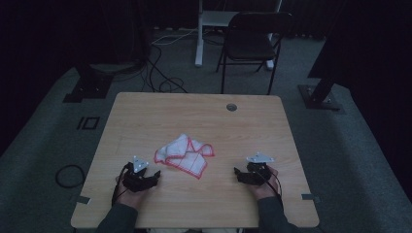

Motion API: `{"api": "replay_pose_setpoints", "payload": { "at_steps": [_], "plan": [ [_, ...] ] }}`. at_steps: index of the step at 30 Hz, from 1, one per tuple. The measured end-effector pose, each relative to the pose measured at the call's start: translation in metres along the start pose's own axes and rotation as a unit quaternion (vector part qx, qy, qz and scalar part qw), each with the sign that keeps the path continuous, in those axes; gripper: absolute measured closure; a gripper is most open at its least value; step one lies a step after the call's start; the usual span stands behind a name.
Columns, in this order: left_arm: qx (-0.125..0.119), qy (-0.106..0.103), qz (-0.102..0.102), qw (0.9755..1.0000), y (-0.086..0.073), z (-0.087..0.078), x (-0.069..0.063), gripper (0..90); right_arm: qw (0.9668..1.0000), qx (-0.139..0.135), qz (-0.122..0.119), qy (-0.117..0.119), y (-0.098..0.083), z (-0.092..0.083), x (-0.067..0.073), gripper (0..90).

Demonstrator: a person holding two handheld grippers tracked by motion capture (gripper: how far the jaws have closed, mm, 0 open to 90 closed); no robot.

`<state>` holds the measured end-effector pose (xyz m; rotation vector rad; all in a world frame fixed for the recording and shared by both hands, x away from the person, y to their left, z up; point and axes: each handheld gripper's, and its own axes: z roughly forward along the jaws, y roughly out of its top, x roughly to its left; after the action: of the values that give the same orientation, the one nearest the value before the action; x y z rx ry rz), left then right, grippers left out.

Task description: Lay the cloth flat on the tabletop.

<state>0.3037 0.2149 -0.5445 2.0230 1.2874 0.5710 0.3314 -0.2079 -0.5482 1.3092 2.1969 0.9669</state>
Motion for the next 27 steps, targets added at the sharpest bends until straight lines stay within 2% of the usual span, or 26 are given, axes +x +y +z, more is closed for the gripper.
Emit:
{"api": "replay_pose_setpoints", "payload": {
  "at_steps": [2,7,11,15,20,27],
  "plan": [
    [0.000,0.000,0.000,1.0000,0.000,0.000,0.000,33.7,1.0000,0.003,-0.006,0.006,0.001,0.001,0.003,23.0],
    [0.000,0.000,0.001,1.0000,0.000,0.000,0.000,33.7,0.9999,0.004,-0.008,0.007,0.002,-0.001,0.007,36.5],
    [0.000,0.001,-0.001,1.0000,0.000,0.000,0.000,33.9,0.9993,0.009,-0.020,0.031,0.005,-0.001,0.016,36.1],
    [-0.002,0.002,-0.002,1.0000,-0.001,-0.001,0.001,36.8,0.9989,0.012,-0.033,0.030,0.009,-0.003,0.026,40.1],
    [-0.005,0.002,-0.004,1.0000,-0.001,-0.002,0.003,41.0,0.9985,0.003,-0.043,0.034,0.011,-0.007,0.034,47.2],
    [-0.004,0.003,-0.003,1.0000,-0.001,-0.001,0.003,41.5,0.9970,-0.021,-0.050,0.054,0.013,-0.013,0.044,53.3]
  ]
}}
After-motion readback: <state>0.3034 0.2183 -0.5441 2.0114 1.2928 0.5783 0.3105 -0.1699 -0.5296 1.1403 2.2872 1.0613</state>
